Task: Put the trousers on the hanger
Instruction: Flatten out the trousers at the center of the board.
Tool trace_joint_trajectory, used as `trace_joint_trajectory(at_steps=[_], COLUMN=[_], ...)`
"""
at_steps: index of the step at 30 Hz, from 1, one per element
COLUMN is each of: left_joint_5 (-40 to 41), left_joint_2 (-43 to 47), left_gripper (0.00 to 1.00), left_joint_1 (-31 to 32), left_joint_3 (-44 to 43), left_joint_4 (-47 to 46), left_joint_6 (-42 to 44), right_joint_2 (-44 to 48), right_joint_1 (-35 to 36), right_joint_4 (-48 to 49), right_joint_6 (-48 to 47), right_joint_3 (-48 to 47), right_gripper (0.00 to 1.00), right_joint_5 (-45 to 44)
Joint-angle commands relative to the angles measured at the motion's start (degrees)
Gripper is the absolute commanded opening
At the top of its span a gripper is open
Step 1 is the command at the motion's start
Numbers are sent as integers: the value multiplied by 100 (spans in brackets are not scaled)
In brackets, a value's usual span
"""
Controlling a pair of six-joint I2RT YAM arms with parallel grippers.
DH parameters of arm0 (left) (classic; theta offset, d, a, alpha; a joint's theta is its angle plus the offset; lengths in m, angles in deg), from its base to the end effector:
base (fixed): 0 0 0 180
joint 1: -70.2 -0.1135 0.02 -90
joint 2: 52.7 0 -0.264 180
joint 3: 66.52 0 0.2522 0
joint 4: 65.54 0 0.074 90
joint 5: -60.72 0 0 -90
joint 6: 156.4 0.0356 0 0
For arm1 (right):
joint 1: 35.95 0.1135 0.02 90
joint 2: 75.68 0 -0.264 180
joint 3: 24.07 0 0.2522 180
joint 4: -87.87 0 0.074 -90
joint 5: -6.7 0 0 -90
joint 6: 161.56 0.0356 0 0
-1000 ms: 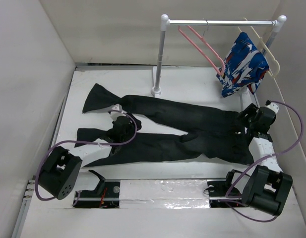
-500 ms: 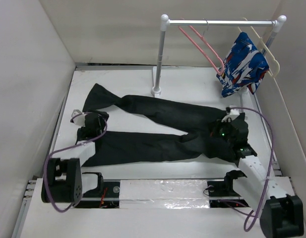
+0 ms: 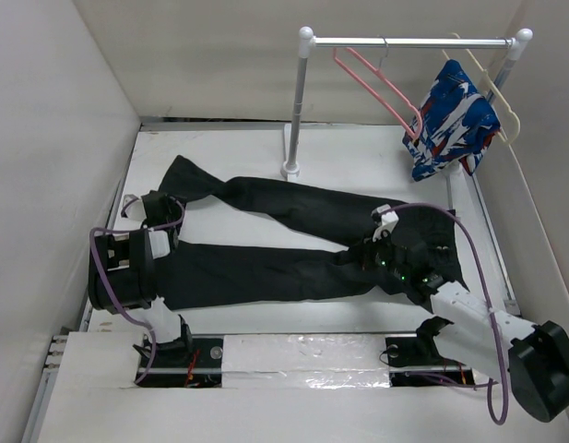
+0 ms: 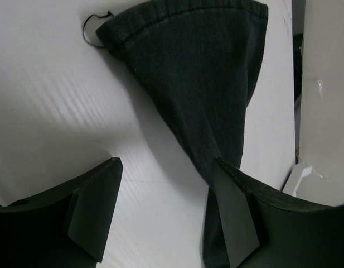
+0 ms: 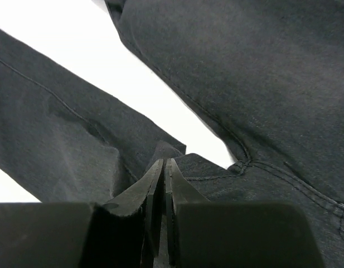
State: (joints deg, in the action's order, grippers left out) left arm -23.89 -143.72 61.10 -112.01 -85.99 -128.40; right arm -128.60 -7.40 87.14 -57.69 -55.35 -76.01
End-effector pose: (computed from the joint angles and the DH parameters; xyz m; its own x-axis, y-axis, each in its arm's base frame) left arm 0.2962 0.0508 0.1511 0.0167 -0.8876 -0.4604 -0.4829 0.3960 -0.7810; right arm 0.1703 0.0978 0.1895 -0.4629 0.0188 -0.8862 -0.4802 0.8351 0.2686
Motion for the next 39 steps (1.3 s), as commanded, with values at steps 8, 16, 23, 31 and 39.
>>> trace_joint_trajectory(at_steps=[8, 16, 23, 31, 39], left_joint_5=[419, 358, 551, 1095, 1342], left_joint_2=[-882, -979, -337, 2183, 4414], left_gripper=[51, 0, 0, 0, 0], left_joint_1=[172, 172, 163, 681, 893], left_joint_3=[-1318, -1477, -1064, -212, -650], left_joint_4=[1223, 1428, 1250, 1837, 3456], left_joint_6=[-172, -234, 258, 372, 750], right_joint_2=[212, 388, 731, 898, 1249], right_joint_1=[124, 124, 124, 124, 1], right_joint_4=[138, 59, -3, -82, -214], right_joint_6=[-156, -174, -165, -139, -139], right_joint_3=[-270, -200, -120, -164, -217], right_gripper=[11, 11, 11, 11, 12], right_joint_5=[-553, -439, -360, -254, -219])
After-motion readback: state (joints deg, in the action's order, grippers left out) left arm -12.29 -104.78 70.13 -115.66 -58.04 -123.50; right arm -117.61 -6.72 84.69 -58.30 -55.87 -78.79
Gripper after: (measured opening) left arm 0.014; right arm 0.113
